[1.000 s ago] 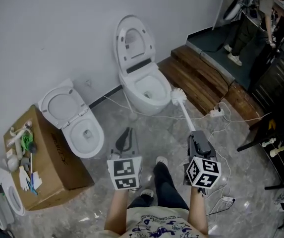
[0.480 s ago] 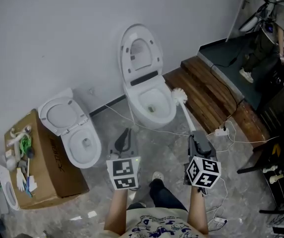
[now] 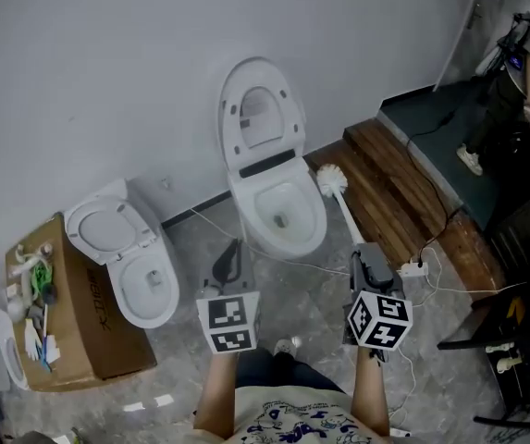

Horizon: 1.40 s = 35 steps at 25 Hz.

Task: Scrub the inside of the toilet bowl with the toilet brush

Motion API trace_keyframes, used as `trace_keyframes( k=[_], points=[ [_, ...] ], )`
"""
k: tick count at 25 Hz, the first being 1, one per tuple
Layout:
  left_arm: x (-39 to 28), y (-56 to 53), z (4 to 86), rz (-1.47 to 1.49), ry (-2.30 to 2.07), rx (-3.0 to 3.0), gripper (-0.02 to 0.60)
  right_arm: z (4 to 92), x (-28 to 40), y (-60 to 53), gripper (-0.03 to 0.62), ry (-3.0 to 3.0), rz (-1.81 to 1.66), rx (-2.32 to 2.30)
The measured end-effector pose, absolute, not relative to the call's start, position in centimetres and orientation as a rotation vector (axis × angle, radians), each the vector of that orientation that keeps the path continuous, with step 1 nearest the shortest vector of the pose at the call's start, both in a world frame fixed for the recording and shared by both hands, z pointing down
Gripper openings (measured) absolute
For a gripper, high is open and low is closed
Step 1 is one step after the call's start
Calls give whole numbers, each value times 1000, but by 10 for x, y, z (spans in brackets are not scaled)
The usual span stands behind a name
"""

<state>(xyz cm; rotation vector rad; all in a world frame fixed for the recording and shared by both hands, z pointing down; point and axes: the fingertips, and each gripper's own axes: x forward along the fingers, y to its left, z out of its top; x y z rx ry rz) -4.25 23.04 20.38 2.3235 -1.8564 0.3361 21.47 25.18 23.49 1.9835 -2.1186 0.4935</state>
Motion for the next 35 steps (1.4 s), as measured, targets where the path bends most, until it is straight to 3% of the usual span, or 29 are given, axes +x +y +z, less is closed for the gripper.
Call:
trace_keyframes(
  k=[14, 35],
  points=[
    [-40, 140, 225, 378, -1841, 2274, 3, 260, 217, 164, 160, -2104, 551, 1933],
    [-54, -82, 247, 424, -1708, 2311, 2, 284, 176, -44, 160, -2048, 601, 1868]
  ],
)
